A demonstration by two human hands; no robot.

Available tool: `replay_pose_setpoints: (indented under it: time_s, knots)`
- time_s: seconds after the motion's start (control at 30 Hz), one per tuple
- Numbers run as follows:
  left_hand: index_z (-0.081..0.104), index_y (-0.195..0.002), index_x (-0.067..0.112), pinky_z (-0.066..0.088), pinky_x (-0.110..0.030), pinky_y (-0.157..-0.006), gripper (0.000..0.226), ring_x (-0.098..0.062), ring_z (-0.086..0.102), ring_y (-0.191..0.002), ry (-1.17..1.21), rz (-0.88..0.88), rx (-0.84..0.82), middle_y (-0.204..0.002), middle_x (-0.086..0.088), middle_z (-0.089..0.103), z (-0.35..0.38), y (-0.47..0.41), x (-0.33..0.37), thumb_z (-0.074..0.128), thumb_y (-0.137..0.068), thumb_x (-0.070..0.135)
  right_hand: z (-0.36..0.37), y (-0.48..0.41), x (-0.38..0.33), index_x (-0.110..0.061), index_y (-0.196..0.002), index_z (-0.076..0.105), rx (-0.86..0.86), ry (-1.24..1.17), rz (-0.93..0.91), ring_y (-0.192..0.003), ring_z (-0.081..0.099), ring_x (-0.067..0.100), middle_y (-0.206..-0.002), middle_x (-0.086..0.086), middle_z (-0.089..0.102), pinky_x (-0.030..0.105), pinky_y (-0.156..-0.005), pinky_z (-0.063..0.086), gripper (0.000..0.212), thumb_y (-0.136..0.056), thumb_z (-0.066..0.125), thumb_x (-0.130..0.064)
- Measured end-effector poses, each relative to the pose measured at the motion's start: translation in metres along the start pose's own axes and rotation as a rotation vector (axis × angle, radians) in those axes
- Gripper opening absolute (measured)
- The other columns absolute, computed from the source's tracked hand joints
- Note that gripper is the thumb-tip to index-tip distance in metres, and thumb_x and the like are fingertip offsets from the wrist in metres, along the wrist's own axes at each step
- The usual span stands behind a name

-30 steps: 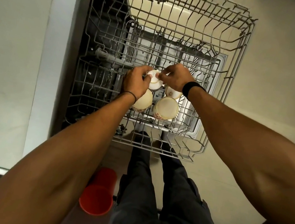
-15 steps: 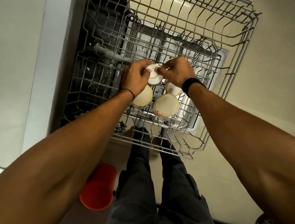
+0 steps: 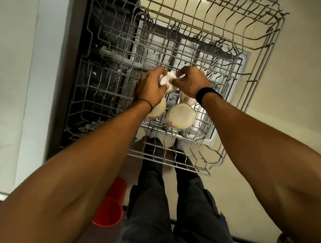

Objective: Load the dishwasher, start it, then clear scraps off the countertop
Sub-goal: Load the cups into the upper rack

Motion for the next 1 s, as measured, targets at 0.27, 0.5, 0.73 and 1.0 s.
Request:
replay_pose_setpoints:
  time_s: [0.27, 0.5, 0.73, 1.0]
  knots:
    - [0.061, -0.119, 0.031, 0.056, -0.047, -0.086, 0.035, -0.026, 0.062, -0.111, -0.082, 0.04, 0.011, -0.125, 0.001, 0.065, -0.003, 0.003, 0.0, 0.071, -0.089, 0.017, 0.007, 0.013, -0.001, -0.028, -0.126, 0.06, 0.072, 0.044, -0.03, -0.107, 0.065, 0.024, -0.114, 0.001, 0.072, 0.041, -0.093, 0.052, 0.043, -0.091, 0.063, -0.052]
    - [0.053, -0.14, 0.024, 0.049, -0.044, -0.099, 0.048, -0.029, 0.055, -0.126, -0.181, 0.07, 0.014, -0.142, -0.002, 0.056, -0.015, 0.019, 0.017, 0.068, -0.094, 0.019, -0.001, 0.046, -0.01, -0.019, -0.139, 0.049, 0.108, 0.144, -0.128, -0.118, 0.059, 0.032, -0.125, 0.011, 0.067, 0.044, -0.096, 0.049, 0.05, -0.097, 0.057, -0.045]
    - [0.049, -0.145, 0.017, 0.041, -0.049, -0.111, 0.05, -0.029, 0.052, -0.131, -0.209, 0.149, 0.008, -0.148, -0.005, 0.051, -0.039, 0.059, 0.051, 0.063, -0.097, 0.016, -0.037, 0.097, -0.02, -0.018, -0.143, 0.044, 0.122, 0.287, -0.239, -0.121, 0.056, 0.031, -0.129, 0.009, 0.064, 0.043, -0.096, 0.045, 0.05, -0.1, 0.053, -0.043]
    - [0.039, -0.152, 0.023, 0.042, -0.048, -0.109, 0.055, -0.028, 0.047, -0.138, -0.442, 0.214, 0.131, -0.158, -0.005, 0.04, -0.071, 0.124, 0.104, 0.057, -0.102, 0.034, -0.075, 0.168, -0.031, -0.022, -0.146, 0.042, 0.192, 0.358, -0.381, -0.127, 0.054, 0.031, -0.139, 0.009, 0.059, 0.048, -0.106, 0.042, 0.054, -0.1, 0.051, -0.047]
Point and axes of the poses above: each hand's wrist, its own y-axis away from the middle knuckle, its own z-axis out of the palm, x = y × z, the point moved 2 cm from there along -y, towards the middle knuckle
